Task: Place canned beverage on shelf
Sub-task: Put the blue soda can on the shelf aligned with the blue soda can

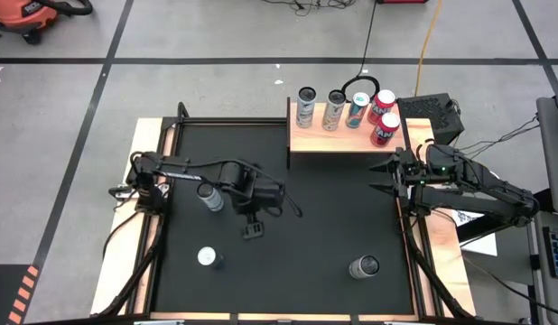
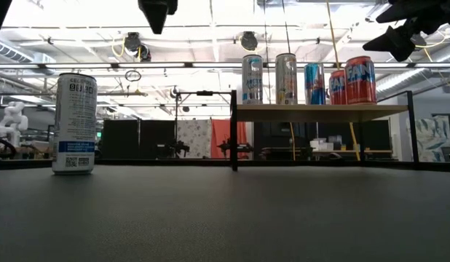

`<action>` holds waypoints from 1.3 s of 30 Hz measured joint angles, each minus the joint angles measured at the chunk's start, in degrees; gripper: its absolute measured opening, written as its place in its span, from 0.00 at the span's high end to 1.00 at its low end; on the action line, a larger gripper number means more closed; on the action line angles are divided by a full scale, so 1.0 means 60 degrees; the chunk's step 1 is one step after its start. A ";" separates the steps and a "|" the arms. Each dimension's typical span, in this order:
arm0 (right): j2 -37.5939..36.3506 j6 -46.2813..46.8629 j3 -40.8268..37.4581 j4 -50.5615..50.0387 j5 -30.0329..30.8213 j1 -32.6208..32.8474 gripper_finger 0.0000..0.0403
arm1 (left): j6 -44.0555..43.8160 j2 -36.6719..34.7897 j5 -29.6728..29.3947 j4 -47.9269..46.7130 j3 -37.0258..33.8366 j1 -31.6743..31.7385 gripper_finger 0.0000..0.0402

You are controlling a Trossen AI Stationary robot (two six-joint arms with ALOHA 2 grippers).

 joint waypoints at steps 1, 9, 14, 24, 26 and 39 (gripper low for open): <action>0.0000 0.0000 0.0000 -0.0004 -0.0006 0.0000 0.31 | -0.0129 0.0000 -0.0007 -0.0018 0.0000 -0.0111 0.04; 0.0004 0.0000 0.0000 -0.0073 -0.0014 0.0000 0.31 | -0.0205 0.0000 -0.0081 0.0861 0.0000 -0.1186 0.04; 0.0004 0.0017 0.0000 -0.0073 -0.0021 0.0000 0.31 | -0.1116 0.0000 -0.0192 0.1433 0.0000 -0.1598 0.04; 0.0004 0.0499 0.0000 -0.0076 -0.0032 0.0003 0.31 | -0.3808 -0.0004 -0.1143 0.0810 -0.0176 -0.2666 0.04; 0.0004 0.0499 0.0000 -0.0083 -0.0029 0.0000 0.31 | -0.4332 -0.0004 -0.1068 0.0760 -0.0307 -0.2868 0.04; 0.0004 0.0503 -0.0004 -0.1009 -0.0054 0.0000 0.31 | -0.6752 -0.0007 -0.1021 -0.0205 -0.1309 -0.3825 0.04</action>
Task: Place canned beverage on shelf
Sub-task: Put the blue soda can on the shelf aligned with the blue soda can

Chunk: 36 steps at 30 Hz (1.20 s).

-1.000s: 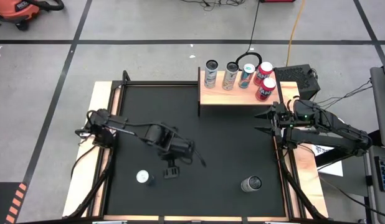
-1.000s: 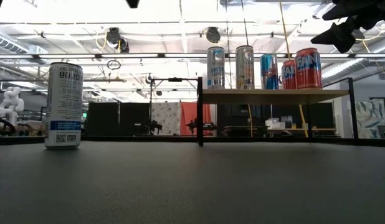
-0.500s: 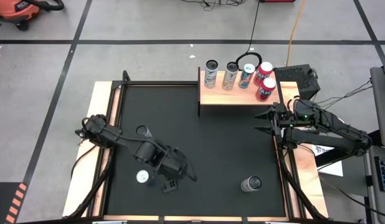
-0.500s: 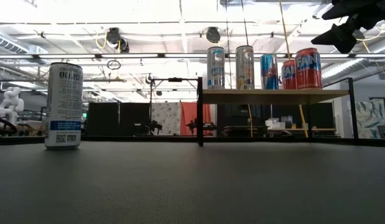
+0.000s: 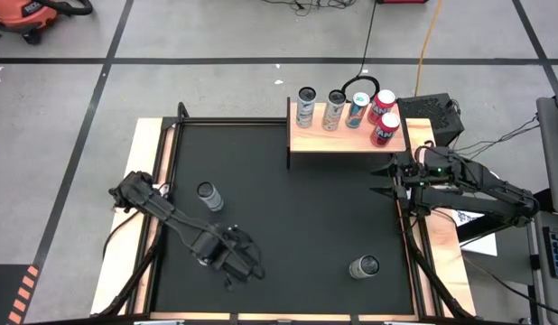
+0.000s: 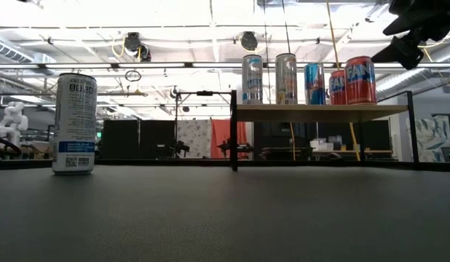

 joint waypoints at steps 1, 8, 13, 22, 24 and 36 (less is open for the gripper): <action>0.0000 0.0000 0.0000 0.0000 0.0000 0.0002 0.31 | -0.0127 0.0000 -0.0007 -0.0012 -0.0064 -0.0061 0.04; 0.0000 -0.0002 0.0000 -0.0002 -0.0004 0.0002 0.31 | -0.0794 0.0004 -0.0025 -0.0058 -0.0528 -0.0345 0.04; 0.0000 0.0000 0.0000 -0.0004 -0.0007 0.0004 0.31 | -0.1021 0.0004 -0.0072 -0.0093 -0.0607 -0.0345 0.04; 0.0000 0.0000 0.0000 -0.0018 -0.0007 0.0001 0.31 | -0.0914 0.0004 -0.0318 -0.0105 -0.0607 -0.0399 0.04; 0.0000 -0.0004 0.0000 -0.0041 -0.0007 0.0000 0.31 | -0.0861 -0.0058 -0.0337 -0.0105 -0.0607 -0.0399 0.04; 0.0000 -0.0025 0.0000 -0.0148 -0.0009 0.0004 0.31 | -0.2636 -0.2330 -0.0688 -0.0111 -0.2606 -0.0692 0.04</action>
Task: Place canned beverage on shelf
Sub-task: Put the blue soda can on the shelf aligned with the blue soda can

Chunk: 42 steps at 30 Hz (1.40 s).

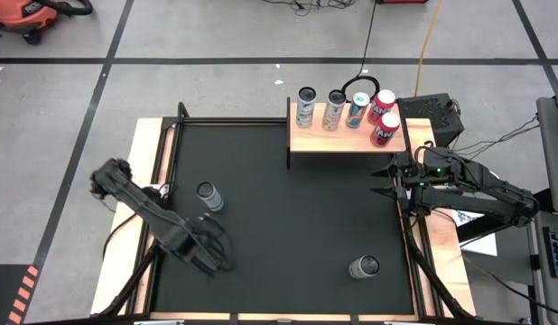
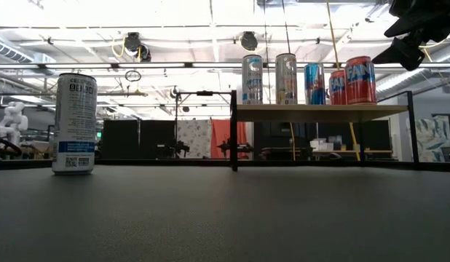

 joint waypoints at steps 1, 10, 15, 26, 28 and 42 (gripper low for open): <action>0.0000 0.0000 0.0000 0.0002 0.0002 0.0000 0.31 | -0.0427 -0.0307 -0.0024 0.0099 -0.0321 -0.0057 0.04; -0.0004 0.0019 0.0000 0.0002 0.0006 0.0000 0.31 | -0.0987 -0.1100 -0.0750 0.2453 -0.1207 -0.0257 0.04; -0.0004 0.0189 0.0000 0.0003 0.0005 0.0000 0.31 | -0.0270 -0.0545 -0.0657 0.2530 -0.1214 -0.0247 0.04; -0.0004 0.0272 0.0000 0.0006 0.0005 0.0000 0.31 | 0.0360 -0.0238 -0.0293 0.2381 -0.1214 -0.0243 0.04; -0.0004 0.0270 0.0000 0.0006 0.0005 0.0000 0.31 | 0.0073 -0.0237 -0.0105 0.2400 -0.1226 -0.0243 0.04; -0.0004 0.0162 0.0000 0.0009 0.0020 -0.0002 0.31 | -0.0514 -0.0224 0.0175 0.2606 -0.1843 -0.0247 0.04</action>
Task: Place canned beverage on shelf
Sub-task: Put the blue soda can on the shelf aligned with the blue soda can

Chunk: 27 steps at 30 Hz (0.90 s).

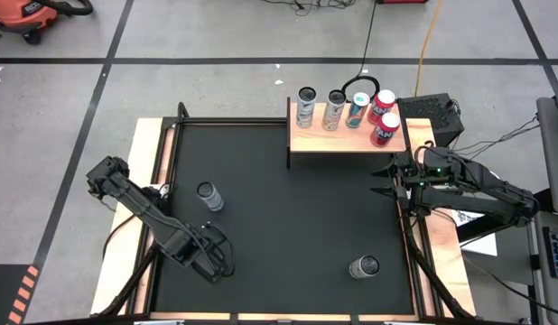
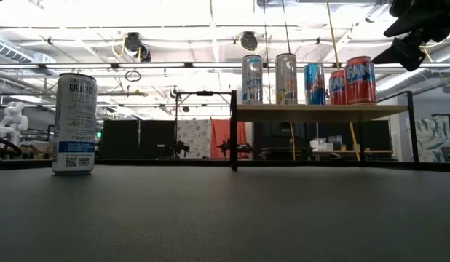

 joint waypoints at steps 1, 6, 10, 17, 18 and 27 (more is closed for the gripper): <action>0.0000 -0.0033 0.0000 0.0000 0.0004 0.0002 0.31 | -0.0018 0.0000 0.0007 0.0016 -0.0061 0.0000 0.04; 0.0000 -0.0107 0.0000 0.0000 0.0011 0.0002 0.31 | -0.0023 0.0000 0.0007 0.0076 -0.0235 0.0004 0.04; 0.0000 -0.0140 0.0000 0.0000 0.0015 0.0002 0.31 | -0.0032 0.0000 0.0022 0.0114 -0.0235 0.0004 0.04; 0.0000 -0.0144 0.0000 -0.0004 0.0015 0.0002 0.31 | -0.0036 0.0134 0.0312 0.0262 -0.0235 0.0004 0.04; 0.0000 -0.0144 0.0000 0.0000 0.0015 0.0002 0.31 | -0.0032 0.0163 0.0339 0.0263 -0.0235 0.0004 0.04; 0.0000 -0.0144 0.0000 0.0000 0.0015 0.0002 0.31 | 0.0321 0.0521 0.0648 0.0241 -0.0231 0.0127 0.04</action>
